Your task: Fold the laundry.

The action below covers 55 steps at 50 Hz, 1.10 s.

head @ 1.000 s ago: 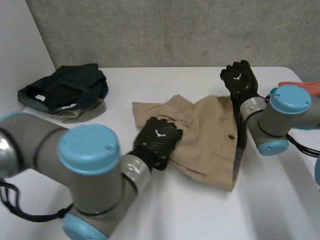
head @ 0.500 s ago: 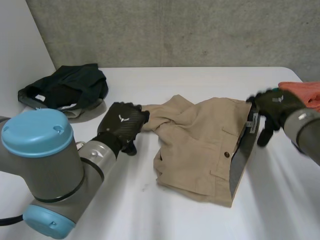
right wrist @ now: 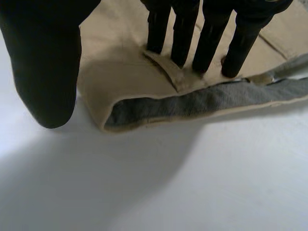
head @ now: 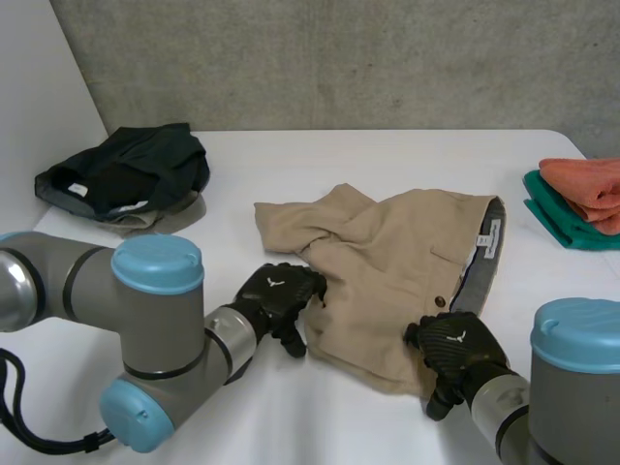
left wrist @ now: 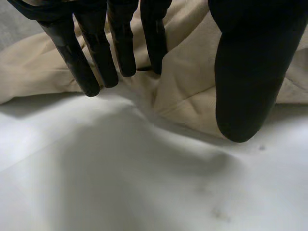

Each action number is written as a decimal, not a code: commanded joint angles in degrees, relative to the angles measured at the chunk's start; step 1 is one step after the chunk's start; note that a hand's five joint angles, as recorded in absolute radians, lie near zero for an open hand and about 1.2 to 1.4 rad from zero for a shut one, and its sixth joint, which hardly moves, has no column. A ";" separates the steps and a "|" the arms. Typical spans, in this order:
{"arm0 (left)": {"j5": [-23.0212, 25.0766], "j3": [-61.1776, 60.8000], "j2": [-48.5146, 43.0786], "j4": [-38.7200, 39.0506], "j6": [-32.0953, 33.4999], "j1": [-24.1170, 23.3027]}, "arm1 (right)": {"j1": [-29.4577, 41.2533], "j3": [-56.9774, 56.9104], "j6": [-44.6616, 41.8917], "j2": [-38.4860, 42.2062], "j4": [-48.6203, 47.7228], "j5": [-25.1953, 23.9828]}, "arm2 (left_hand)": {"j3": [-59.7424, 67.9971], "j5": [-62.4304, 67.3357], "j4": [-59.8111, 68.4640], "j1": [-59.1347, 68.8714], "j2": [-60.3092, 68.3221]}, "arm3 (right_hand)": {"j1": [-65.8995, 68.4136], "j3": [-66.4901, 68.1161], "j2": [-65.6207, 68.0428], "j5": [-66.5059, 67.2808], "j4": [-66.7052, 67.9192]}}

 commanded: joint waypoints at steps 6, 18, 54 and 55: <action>-0.20 3.82 -1.60 0.03 -5.23 -5.11 | -0.59 -0.98 -1.59 -7.37 -7.77 2.41 | 3.56 4.45 4.17 2.47 3.71 | 47.29 46.43 46.91 47.25 46.55; -5.20 9.98 -1.25 0.91 -9.28 -6.52 | -1.20 -6.86 -7.03 -16.52 -5.84 2.85 | 52.66 53.55 53.27 51.57 52.80 | 47.29 46.43 46.91 47.25 46.55; -11.19 9.27 8.33 -5.25 23.85 -0.63 | 1.78 -24.90 9.73 -2.73 17.02 1.80 | 52.66 53.55 53.27 51.57 52.80 | -3.75 -4.61 -4.13 -3.79 -4.48; -11.19 9.27 8.33 -4.90 23.86 -0.55 | 1.96 -24.19 11.32 -2.81 16.93 1.71 | 52.66 53.55 53.27 51.57 52.80 | -6.29 -7.14 -6.67 -6.32 -7.02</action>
